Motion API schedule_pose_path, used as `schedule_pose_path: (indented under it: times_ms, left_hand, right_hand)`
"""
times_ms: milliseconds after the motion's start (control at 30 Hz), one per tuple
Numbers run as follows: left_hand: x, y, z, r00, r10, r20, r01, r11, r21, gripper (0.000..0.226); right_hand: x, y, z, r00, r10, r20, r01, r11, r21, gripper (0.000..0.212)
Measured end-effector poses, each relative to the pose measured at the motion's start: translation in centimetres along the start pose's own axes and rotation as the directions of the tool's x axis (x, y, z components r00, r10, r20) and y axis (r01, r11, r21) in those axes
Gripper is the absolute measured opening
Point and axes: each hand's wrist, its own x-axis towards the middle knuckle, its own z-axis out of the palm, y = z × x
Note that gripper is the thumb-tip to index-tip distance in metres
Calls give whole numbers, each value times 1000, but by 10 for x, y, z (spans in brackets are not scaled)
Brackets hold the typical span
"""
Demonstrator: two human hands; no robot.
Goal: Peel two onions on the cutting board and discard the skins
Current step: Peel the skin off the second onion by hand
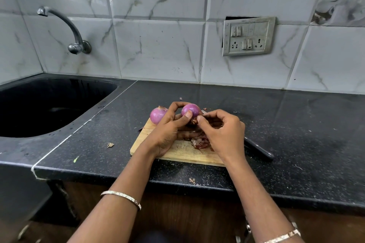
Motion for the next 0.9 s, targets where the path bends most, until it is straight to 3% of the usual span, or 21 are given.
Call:
schedule_pose_path:
  times_ms: [333, 633, 900]
  left_hand:
    - [-3, 2, 1, 999, 21, 42, -20, 999, -29, 50]
    - [0, 3, 0, 999, -49, 7, 49, 998, -43, 29]
    - [1, 3, -3, 997, -76, -9, 76, 997, 12, 39]
  right_hand:
    - [1, 5, 2, 1000, 2, -12, -4, 991, -134, 8]
    - [3, 10, 5, 996, -58, -61, 47, 986, -161, 8]
    - [3, 11, 3, 993, -66, -95, 48, 983, -176, 6]
